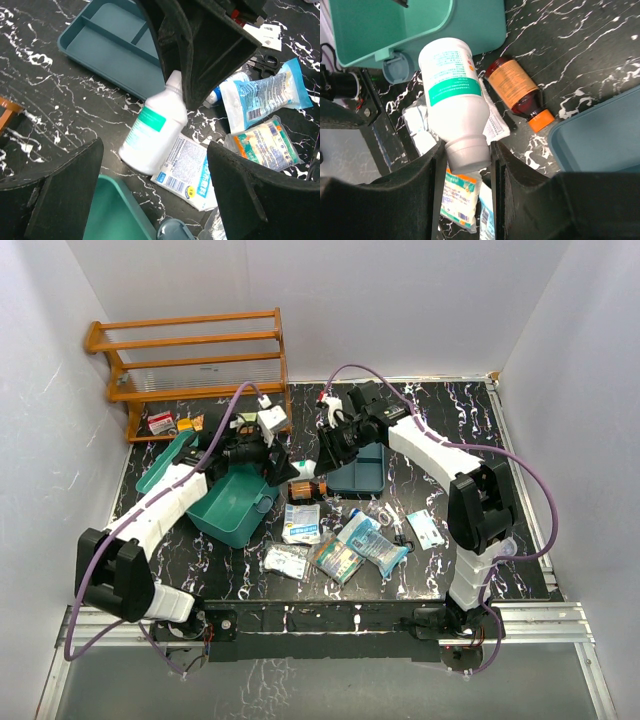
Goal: Organize the medicine kit
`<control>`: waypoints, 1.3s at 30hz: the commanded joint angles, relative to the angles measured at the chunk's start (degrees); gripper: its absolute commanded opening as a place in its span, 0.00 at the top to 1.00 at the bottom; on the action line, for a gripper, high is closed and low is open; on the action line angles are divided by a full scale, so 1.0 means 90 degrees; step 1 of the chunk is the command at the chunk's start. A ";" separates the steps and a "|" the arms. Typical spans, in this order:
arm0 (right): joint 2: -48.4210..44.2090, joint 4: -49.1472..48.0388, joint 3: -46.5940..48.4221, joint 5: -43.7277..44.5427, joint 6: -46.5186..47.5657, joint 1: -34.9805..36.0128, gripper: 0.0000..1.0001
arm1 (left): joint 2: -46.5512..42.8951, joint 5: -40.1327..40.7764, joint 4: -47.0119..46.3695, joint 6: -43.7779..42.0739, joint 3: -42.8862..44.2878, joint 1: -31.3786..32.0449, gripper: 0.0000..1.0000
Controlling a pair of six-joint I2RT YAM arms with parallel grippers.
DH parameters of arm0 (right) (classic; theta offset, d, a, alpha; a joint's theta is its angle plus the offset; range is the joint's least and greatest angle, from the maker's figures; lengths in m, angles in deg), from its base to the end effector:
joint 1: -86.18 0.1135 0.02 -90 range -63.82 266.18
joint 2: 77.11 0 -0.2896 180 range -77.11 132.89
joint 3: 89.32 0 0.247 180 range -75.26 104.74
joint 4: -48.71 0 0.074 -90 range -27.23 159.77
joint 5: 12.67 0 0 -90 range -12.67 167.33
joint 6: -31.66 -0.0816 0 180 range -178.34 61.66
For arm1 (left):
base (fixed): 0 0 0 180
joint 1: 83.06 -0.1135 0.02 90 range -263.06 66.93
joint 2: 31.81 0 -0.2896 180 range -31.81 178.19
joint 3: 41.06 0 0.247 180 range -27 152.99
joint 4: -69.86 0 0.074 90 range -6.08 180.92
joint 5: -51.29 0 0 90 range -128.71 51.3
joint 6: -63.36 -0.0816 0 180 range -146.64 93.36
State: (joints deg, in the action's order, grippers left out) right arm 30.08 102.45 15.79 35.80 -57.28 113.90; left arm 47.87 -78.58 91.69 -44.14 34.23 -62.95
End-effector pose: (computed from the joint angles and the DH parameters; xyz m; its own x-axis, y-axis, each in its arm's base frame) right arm 0.3540 0.2471 0.2694 -0.7197 -0.3938 -0.5718 -0.6914 0.4822 0.5380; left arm 0.2984 -0.1650 0.3191 -0.1539 0.3021 -0.9408 0.8915 0.4531 -0.0004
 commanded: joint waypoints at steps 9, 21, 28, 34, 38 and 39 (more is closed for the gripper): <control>-0.0275 0.0387 0.0469 -0.0624 0.0371 0.0071 1.00 | 0.0771 -0.0893 0.1367 -0.1666 0.0847 0.0369 0.32; -0.0066 0.0957 0.0809 -0.0951 0.0781 0.0165 1.00 | 0.0961 -0.0944 0.1414 -0.1736 0.0859 0.0575 0.41; -0.0077 0.1050 0.0856 -0.0895 0.0849 0.0200 1.00 | 0.0989 -0.0702 0.1316 -0.1862 0.0863 0.0633 0.56; -0.0364 0.1019 0.0845 -0.0154 0.0674 0.0198 0.63 | 0.0546 -0.0394 0.0527 -0.1417 0.0486 0.0636 0.71; -0.0775 0.0642 0.0621 0.0214 0.0299 0.0089 0.45 | 0.0060 -0.0017 -0.0065 -0.0887 0.0089 0.0638 0.72; -0.1036 0.0529 0.0530 0.0100 0.0253 0.0028 0.43 | -0.0078 0.0113 -0.0236 -0.0668 -0.0037 0.0636 0.73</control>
State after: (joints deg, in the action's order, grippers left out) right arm 29.03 112.13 20.25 35.03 -51.91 115.41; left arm 54.72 -80.46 97.68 -55.59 36.70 -57.28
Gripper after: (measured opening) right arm 0.529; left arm 0.450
